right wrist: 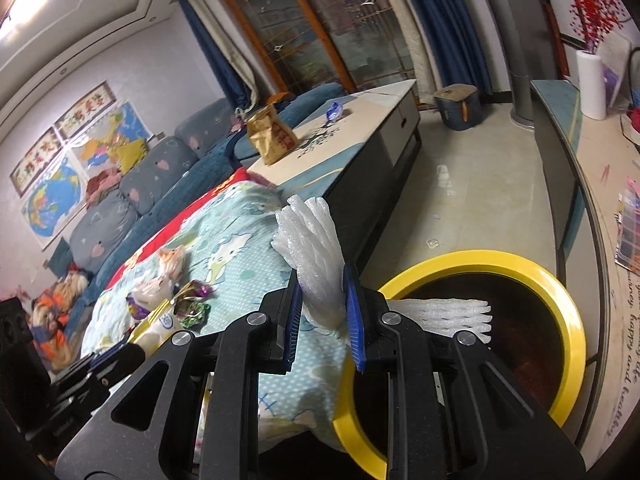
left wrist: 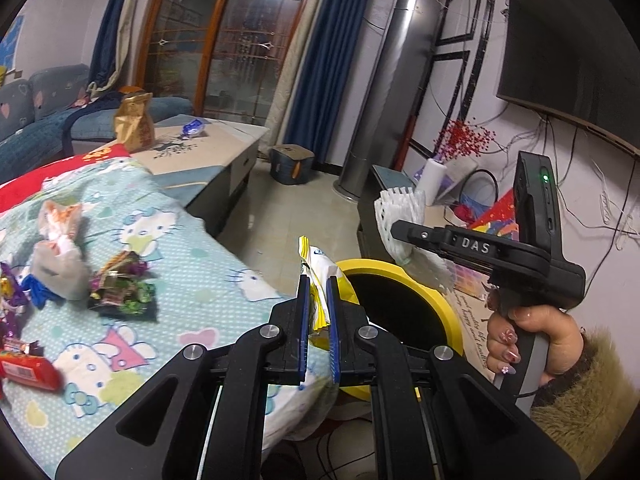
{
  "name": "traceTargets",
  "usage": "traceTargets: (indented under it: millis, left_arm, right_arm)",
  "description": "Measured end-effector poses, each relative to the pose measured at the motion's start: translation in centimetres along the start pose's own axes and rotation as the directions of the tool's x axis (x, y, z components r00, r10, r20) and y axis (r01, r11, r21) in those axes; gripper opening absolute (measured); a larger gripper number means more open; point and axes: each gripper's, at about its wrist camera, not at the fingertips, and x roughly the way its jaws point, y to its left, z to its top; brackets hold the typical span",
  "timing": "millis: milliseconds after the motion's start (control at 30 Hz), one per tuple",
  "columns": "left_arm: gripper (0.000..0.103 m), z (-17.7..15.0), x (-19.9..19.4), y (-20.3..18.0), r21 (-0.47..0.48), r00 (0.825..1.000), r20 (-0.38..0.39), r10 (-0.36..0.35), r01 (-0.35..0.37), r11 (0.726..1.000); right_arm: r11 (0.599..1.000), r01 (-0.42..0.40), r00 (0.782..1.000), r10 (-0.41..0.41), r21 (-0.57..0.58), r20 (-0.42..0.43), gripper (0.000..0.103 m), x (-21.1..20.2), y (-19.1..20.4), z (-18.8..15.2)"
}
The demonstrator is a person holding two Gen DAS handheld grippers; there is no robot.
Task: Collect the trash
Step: 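Carry both items to the yellow bin and open both tools to drop them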
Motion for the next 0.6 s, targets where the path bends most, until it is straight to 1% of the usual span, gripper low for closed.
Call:
traceTargets:
  millis: [400,600]
  left_arm:
    - [0.008,-1.4,3.5,-3.0,0.046,0.997,-0.053,-0.048,0.051,0.998]
    - [0.008,-2.3,5.1,-4.2,0.067,0.995,-0.079,-0.062,0.067,0.996]
  right_arm:
    - [0.994,0.045,0.999,-0.046,0.104,0.011,0.016,0.2,-4.0,-0.3]
    - [0.990,0.057,0.998,-0.057,0.130,0.001,0.016,0.6,-5.6,-0.4]
